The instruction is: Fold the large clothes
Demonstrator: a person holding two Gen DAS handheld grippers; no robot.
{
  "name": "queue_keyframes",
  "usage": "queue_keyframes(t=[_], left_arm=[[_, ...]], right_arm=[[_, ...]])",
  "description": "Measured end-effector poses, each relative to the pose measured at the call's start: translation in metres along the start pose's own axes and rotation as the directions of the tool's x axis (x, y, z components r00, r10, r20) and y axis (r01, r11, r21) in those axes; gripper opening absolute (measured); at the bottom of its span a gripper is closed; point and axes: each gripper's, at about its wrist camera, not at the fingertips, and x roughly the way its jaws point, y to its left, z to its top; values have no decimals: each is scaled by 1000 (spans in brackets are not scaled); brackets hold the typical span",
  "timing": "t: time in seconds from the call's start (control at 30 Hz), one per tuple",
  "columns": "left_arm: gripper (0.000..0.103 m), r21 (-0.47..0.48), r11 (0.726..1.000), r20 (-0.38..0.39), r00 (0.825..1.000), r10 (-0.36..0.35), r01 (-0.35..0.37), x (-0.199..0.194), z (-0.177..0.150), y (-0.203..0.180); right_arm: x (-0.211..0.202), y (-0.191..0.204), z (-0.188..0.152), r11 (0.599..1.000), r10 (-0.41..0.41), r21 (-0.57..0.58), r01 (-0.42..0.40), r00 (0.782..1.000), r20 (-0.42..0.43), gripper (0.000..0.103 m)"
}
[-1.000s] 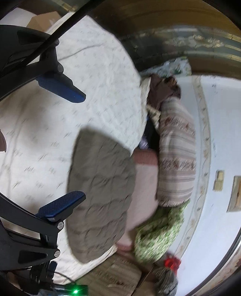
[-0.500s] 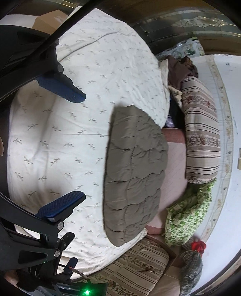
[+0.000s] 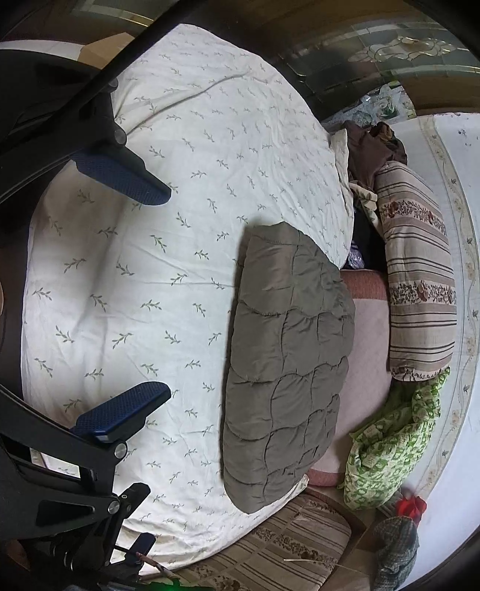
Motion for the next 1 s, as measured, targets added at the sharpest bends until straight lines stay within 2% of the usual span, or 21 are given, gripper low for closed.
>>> queue_keyframes(t=[0.2, 0.53, 1.0], left_arm=[[96, 7, 1000, -12, 1000, 17, -17, 7, -1, -1], [96, 37, 999, -34, 999, 9, -8, 12, -3, -6], [96, 29, 1000, -55, 998, -3, 5, 15, -5, -7]], right_arm=[[5, 3, -1, 1000, -5, -8, 5, 1000, -11, 90], [8, 6, -2, 1000, -1, -12, 1, 1000, -23, 90], [7, 13, -5, 999, 0, -32, -1, 1000, -28, 91]])
